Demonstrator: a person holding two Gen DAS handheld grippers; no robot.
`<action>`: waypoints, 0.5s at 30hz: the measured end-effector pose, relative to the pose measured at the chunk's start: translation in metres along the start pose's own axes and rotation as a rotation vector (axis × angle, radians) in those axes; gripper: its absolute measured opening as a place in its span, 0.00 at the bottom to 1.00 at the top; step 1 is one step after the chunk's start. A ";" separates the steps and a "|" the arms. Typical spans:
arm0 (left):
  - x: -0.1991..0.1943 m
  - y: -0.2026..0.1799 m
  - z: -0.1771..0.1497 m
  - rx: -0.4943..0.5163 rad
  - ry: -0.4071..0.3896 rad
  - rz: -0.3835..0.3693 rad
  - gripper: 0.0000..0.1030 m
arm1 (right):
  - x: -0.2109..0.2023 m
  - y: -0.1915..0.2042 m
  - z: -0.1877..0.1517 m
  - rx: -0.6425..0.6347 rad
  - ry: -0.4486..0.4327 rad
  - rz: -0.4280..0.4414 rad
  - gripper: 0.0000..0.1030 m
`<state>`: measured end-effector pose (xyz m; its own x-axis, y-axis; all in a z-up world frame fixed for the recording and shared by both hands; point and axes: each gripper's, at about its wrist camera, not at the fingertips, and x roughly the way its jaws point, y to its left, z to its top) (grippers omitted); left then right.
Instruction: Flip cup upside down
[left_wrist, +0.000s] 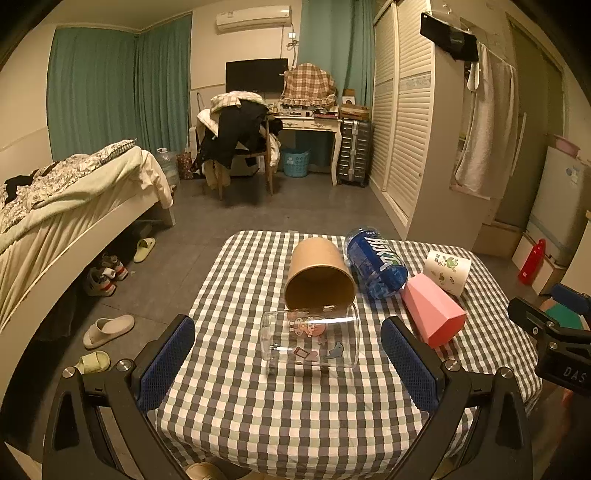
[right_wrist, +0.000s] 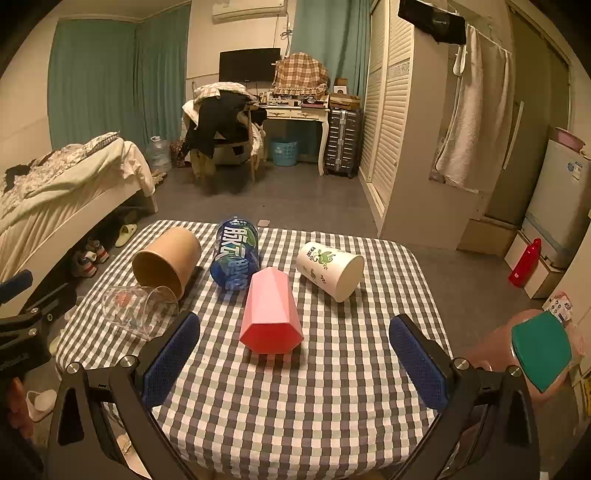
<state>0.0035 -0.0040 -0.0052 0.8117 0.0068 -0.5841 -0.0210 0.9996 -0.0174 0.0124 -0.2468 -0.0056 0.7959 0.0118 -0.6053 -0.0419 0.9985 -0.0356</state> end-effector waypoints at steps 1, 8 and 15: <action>0.000 0.001 0.000 0.001 0.000 -0.003 1.00 | -0.001 0.000 0.000 0.000 -0.001 -0.002 1.00; 0.002 0.003 0.000 0.013 -0.001 -0.024 1.00 | -0.001 0.000 -0.002 0.009 0.000 -0.030 1.00; 0.003 0.005 0.001 0.019 0.000 -0.025 1.00 | 0.002 0.003 0.000 0.011 0.003 -0.045 1.00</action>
<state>0.0064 0.0006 -0.0067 0.8120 -0.0185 -0.5834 0.0105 0.9998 -0.0171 0.0140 -0.2442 -0.0068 0.7950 -0.0329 -0.6057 0.0000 0.9985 -0.0542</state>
